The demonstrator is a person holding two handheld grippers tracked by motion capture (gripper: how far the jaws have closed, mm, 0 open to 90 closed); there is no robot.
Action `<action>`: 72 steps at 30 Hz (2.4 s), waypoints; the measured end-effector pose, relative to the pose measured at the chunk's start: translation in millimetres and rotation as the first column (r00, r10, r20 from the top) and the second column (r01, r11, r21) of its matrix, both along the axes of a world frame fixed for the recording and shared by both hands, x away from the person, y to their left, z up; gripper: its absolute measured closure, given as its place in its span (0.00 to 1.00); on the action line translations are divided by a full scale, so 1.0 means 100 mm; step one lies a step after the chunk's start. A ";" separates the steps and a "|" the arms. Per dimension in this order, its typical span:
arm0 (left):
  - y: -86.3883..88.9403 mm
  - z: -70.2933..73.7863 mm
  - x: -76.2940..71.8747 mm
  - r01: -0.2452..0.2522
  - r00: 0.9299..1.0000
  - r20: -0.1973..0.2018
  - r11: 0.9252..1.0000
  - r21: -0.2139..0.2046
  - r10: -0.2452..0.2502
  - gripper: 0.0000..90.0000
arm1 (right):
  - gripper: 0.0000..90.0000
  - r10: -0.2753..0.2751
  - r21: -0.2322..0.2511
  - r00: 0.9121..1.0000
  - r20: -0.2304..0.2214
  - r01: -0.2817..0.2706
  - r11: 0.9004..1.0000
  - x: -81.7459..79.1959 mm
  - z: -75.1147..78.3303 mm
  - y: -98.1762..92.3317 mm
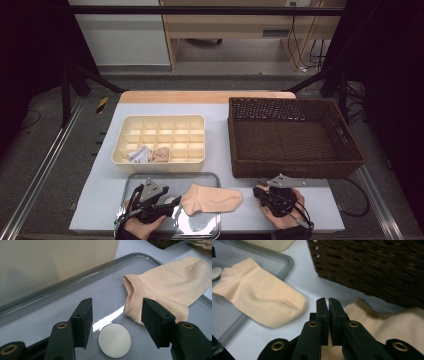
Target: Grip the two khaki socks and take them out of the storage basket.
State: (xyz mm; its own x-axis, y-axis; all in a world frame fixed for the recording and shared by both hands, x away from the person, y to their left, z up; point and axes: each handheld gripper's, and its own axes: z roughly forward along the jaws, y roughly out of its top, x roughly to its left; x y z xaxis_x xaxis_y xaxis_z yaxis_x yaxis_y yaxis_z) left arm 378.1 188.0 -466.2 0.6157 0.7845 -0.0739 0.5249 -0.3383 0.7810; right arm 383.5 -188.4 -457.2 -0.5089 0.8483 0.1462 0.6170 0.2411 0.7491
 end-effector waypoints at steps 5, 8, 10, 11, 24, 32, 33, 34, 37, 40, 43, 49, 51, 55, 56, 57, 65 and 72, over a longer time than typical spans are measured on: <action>0.00 0.00 0.00 0.002 1.000 -0.003 1.000 -0.004 -0.002 0.47 | 0.96 0.027 -0.020 1.000 -0.013 -0.027 0.999 0.08 -0.06 0.16; 0.00 0.00 0.00 0.003 1.000 -0.004 1.000 -0.005 -0.003 0.47 | 0.88 0.033 -0.032 0.999 -0.022 -0.034 0.999 0.08 -0.09 0.18; 0.00 0.00 0.00 0.001 1.000 -0.004 1.000 -0.005 -0.001 0.47 | 0.85 0.026 -0.024 1.000 0.000 -0.026 0.999 0.05 -0.06 0.15; 0.01 0.00 0.00 0.002 1.000 -0.003 1.000 -0.006 -0.002 0.47 | 0.83 0.022 -0.021 1.000 0.008 -0.022 1.000 0.03 -0.04 0.13; 0.02 0.01 0.00 -0.008 1.000 -0.003 1.000 -0.010 0.008 0.49 | 0.75 0.042 -0.126 0.998 -0.036 -0.046 0.991 -0.04 -0.19 0.18; 0.02 0.02 0.00 -0.008 1.000 -0.003 1.000 -0.012 0.008 0.49 | 0.97 -0.004 -0.071 0.996 -0.087 -0.002 0.997 0.01 -0.16 0.10; 0.03 0.02 0.00 -0.007 1.000 -0.003 1.000 -0.015 0.007 0.49 | 0.97 -0.007 -0.066 0.996 -0.084 0.001 0.998 0.01 -0.14 0.09; 0.02 0.02 0.00 -0.010 1.000 -0.003 1.000 -0.019 0.010 0.49 | 0.97 -0.011 -0.051 0.997 -0.077 0.007 0.999 0.02 -0.12 0.07; 0.03 0.03 0.01 -0.012 1.000 -0.001 1.000 -0.024 0.012 0.49 | 0.97 -0.007 -0.013 0.999 -0.044 0.006 1.000 0.00 -0.02 0.05; 0.02 0.05 0.01 -0.011 1.000 0.003 0.999 -0.030 0.011 0.49 | 0.97 0.010 0.038 1.000 0.009 -0.011 0.999 -0.02 0.12 0.04; 0.02 0.05 0.02 -0.010 1.000 0.003 1.000 -0.028 0.010 0.49 | 0.97 0.036 0.086 0.998 0.043 -0.039 0.996 -0.04 0.23 0.10; 0.03 0.06 0.02 -0.013 1.000 0.005 0.999 -0.037 0.014 0.49 | 0.97 0.152 0.142 0.986 0.062 -0.159 0.977 -0.07 0.25 0.46; 0.03 0.06 0.03 -0.014 1.000 0.006 0.999 -0.038 0.014 0.49 | 0.97 0.190 0.121 0.981 0.031 -0.193 0.974 -0.05 0.17 0.61; 0.03 0.08 0.03 -0.013 1.000 0.008 0.999 -0.041 0.013 0.50 | 0.94 0.227 0.093 0.974 -0.021 -0.224 0.970 -0.01 -0.02 0.74; 0.03 0.08 0.03 -0.013 1.000 0.010 0.999 -0.041 0.013 0.50 | 0.92 0.231 0.089 0.973 -0.025 -0.228 0.970 0.00 -0.04 0.74; 0.03 0.08 0.03 -0.013 1.000 0.010 0.999 -0.041 0.013 0.50 | 0.90 0.232 0.090 0.972 -0.031 -0.228 0.969 0.00 -0.04 0.75; -0.01 0.21 0.04 0.002 1.000 0.030 0.997 -0.072 0.000 0.51 | 0.82 0.185 0.128 0.981 0.054 -0.191 0.973 0.01 0.12 0.52; -0.12 0.37 0.03 0.029 0.998 0.061 0.996 -0.081 -0.024 0.52 | 0.82 0.123 0.133 0.991 0.060 -0.130 0.983 0.04 0.12 0.28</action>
State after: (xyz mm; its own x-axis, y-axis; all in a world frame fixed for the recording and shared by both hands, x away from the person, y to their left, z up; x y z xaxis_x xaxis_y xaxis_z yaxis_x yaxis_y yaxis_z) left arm 381.3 175.6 -428.9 0.6416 0.7605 -0.0996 0.4678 -0.2851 0.8366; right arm 388.0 -160.0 -445.3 -0.6211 0.7504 0.2264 0.5475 0.2086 0.8104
